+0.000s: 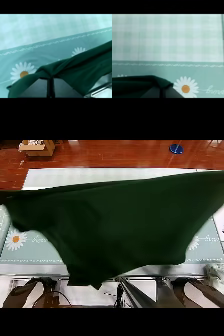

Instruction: Fold the shirts.

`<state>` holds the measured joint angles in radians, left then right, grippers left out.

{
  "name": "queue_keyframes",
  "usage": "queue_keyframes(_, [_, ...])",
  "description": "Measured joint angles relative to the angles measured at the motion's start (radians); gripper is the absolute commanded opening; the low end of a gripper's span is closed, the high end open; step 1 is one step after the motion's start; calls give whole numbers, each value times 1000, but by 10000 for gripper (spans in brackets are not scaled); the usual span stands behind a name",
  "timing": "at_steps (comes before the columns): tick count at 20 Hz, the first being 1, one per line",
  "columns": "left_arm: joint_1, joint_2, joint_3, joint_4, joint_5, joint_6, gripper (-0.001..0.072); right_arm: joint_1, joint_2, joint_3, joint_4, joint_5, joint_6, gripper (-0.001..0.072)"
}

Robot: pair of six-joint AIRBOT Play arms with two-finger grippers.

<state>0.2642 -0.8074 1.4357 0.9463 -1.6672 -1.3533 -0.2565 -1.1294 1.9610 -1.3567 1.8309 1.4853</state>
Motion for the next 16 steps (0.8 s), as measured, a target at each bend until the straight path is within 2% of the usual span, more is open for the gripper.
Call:
queue_keyframes(5, [-121,-293,-36,9,245,65,28,91,-313,0,1,-173,-4,25])
queue_keyframes(9, [-184,-531,26,1,436,82,28,156,-473,0,8,-418,10,26])
queue_keyframes(12, [-213,-655,61,-4,553,86,29,177,-565,0,11,-556,56,27])
queue_keyframes(16, [-242,-778,77,-5,627,86,32,187,-673,0,14,-587,91,27])
